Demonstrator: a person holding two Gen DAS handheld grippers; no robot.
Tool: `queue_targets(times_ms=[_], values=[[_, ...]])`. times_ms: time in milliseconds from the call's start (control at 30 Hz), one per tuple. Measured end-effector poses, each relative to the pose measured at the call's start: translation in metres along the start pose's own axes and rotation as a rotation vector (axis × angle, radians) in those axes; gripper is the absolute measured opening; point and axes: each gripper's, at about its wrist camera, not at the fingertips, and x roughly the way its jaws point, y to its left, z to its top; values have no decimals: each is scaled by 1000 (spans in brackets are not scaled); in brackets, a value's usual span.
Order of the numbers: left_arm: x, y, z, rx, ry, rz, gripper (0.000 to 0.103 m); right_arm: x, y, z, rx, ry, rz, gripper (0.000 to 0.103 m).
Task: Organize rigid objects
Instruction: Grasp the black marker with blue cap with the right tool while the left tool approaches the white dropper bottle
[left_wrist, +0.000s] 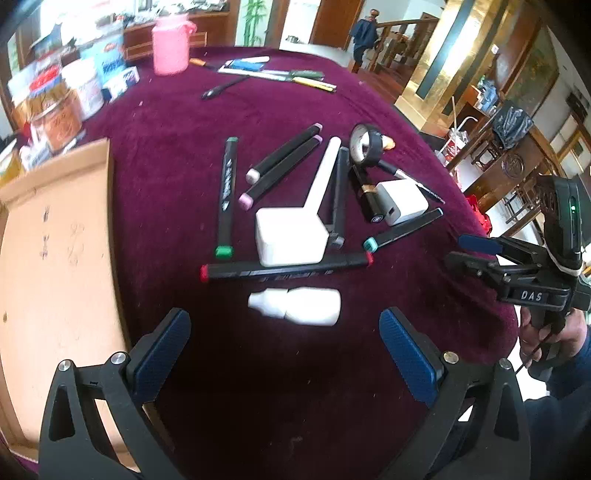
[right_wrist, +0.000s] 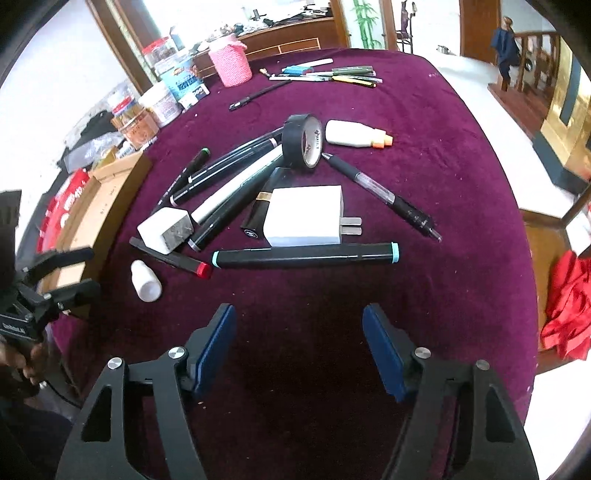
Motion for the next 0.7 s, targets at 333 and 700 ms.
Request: queue_targets(times_ms=[333,700], values=[[17,-12,-3,15,63,-63,85,-6,0,-2,20,-12,4,66],[52,-12,12,-56,150,3,71,-14,-16,-10,55,-11,9,66]])
